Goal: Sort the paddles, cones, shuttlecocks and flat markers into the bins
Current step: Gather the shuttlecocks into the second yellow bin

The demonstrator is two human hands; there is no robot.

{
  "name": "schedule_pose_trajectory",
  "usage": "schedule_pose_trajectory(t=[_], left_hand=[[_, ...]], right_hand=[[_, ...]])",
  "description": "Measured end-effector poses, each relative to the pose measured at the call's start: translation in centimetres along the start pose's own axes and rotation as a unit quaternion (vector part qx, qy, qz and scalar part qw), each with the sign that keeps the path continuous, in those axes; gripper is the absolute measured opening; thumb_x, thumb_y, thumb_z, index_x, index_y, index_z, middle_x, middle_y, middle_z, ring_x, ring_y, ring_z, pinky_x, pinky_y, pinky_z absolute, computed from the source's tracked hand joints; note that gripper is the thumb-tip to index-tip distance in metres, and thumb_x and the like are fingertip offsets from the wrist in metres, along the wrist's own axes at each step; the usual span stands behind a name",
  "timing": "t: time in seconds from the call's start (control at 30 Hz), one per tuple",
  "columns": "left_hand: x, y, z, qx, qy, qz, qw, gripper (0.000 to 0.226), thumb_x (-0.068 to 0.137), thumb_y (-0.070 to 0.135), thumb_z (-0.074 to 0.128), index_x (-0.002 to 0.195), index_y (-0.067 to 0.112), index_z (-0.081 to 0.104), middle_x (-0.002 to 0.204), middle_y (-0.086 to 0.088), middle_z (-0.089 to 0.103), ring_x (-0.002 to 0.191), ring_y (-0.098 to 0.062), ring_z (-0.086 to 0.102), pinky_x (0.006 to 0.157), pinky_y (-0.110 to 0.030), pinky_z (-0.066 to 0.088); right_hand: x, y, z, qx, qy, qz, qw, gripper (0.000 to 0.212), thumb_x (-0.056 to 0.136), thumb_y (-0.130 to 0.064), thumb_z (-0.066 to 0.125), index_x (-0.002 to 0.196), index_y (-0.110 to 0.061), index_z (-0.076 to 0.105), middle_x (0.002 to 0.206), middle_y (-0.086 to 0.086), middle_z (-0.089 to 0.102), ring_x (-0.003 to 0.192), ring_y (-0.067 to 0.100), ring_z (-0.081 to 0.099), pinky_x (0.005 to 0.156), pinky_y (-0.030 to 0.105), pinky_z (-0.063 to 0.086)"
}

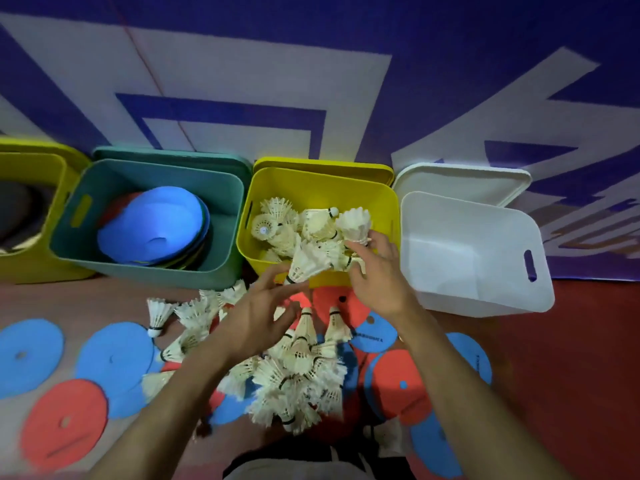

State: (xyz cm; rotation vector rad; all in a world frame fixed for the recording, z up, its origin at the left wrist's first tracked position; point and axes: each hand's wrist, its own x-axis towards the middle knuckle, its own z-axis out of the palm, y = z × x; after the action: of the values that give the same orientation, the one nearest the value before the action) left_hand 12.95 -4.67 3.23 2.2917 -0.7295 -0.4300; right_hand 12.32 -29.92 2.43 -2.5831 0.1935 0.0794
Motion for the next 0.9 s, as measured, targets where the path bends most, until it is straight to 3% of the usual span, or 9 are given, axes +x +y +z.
schedule_pose_trajectory(t=[0.13,0.23,0.3,0.4,0.5,0.6,0.67,0.77,0.9], left_hand=[[0.1,-2.0,-2.8,0.023,0.023,-0.048,0.998,0.038,0.098,0.033,0.056,0.136,0.027,0.059,0.147,0.001,0.034,0.098,-0.006,0.058,0.089,-0.022,0.043],[1.7,-2.6,-4.7,0.056,0.013,-0.049,0.997,0.036,0.098,0.03,0.057,0.133,0.022,0.062,0.143,-0.004,0.038,0.079,0.0,0.061,0.087,-0.025,0.046],[3.5,-3.0,-5.8,0.08,-0.004,-0.049,0.996,0.035,0.098,0.026,0.058,0.132,0.017,0.063,0.143,-0.01,0.038,0.076,-0.002,0.061,0.089,-0.03,0.048],[7.1,-3.5,-6.4,0.099,-0.064,-0.076,0.99,0.028,0.099,0.026,0.053,0.118,0.013,0.069,0.133,-0.017,0.049,0.106,-0.024,0.059,0.099,-0.044,0.049],[11.1,-3.2,-5.7,0.137,-0.131,-0.163,0.968,0.031,0.099,0.028,0.046,0.099,0.007,0.069,0.094,-0.006,0.06,0.09,-0.022,0.055,0.089,-0.039,0.052],[13.4,-3.3,-4.3,0.171,-0.218,-0.221,0.935,0.027,0.095,0.027,0.058,0.106,0.005,0.069,0.098,-0.008,0.065,0.086,-0.024,0.06,0.083,-0.038,0.054],[14.1,-3.7,-3.8,0.233,-0.27,-0.197,0.913,0.03,0.097,0.035,0.053,0.1,0.008,0.067,0.105,-0.011,0.067,0.087,-0.026,0.061,0.079,-0.035,0.052],[14.7,-4.0,-3.1,0.285,-0.319,-0.171,0.888,0.035,0.101,0.039,0.043,0.095,0.008,0.06,0.101,-0.009,0.063,0.081,-0.022,0.055,0.063,-0.028,0.041],[15.3,-4.0,-2.3,0.306,-0.365,-0.163,0.864,0.041,0.104,0.038,0.04,0.103,0.005,0.064,0.096,-0.008,0.061,0.08,-0.02,0.055,0.068,-0.029,0.039]], right_hand=[[3.4,-0.5,2.8,-0.085,-0.161,0.058,0.982,0.039,0.101,-0.029,0.039,0.134,-0.02,0.058,0.151,0.015,0.031,0.137,0.038,0.024,0.114,0.05,0.028],[4.2,-1.0,3.4,-0.1,-0.241,0.11,0.959,0.043,0.102,-0.04,0.026,0.11,-0.023,0.065,0.147,0.011,0.041,0.138,0.038,0.026,0.11,0.054,0.027],[4.5,-1.2,3.4,-0.089,-0.265,0.126,0.952,0.044,0.101,-0.047,0.023,0.084,-0.028,0.058,0.134,0.014,0.053,0.132,0.039,0.036,0.106,0.053,0.03],[4.2,-0.9,3.0,-0.078,-0.253,0.126,0.956,0.042,0.102,-0.047,0.025,0.075,-0.025,0.049,0.122,0.014,0.06,0.124,0.038,0.044,0.102,0.049,0.033],[3.2,-0.6,2.6,-0.074,-0.228,0.1,0.966,0.038,0.104,-0.037,0.027,0.087,-0.019,0.056,0.114,0.013,0.065,0.112,0.032,0.051,0.104,0.042,0.032],[2.6,-0.2,3.0,-0.067,-0.211,0.086,0.971,0.038,0.103,-0.039,0.026,0.087,-0.02,0.055,0.108,0.011,0.067,0.105,0.03,0.055,0.106,0.044,0.033],[2.3,0.1,3.2,-0.056,-0.21,0.089,0.972,0.036,0.102,-0.039,0.026,0.084,-0.022,0.052,0.108,0.01,0.067,0.105,0.03,0.054,0.105,0.046,0.034],[2.0,0.3,3.1,-0.045,-0.196,0.079,0.976,0.033,0.102,-0.036,0.03,0.087,-0.022,0.056,0.108,0.007,0.067,0.103,0.029,0.054,0.104,0.044,0.035],[1.6,0.8,2.5,-0.018,-0.162,0.057,0.985,0.031,0.102,-0.027,0.038,0.101,-0.019,0.067,0.112,0.002,0.068,0.109,0.024,0.056,0.106,0.037,0.031]])
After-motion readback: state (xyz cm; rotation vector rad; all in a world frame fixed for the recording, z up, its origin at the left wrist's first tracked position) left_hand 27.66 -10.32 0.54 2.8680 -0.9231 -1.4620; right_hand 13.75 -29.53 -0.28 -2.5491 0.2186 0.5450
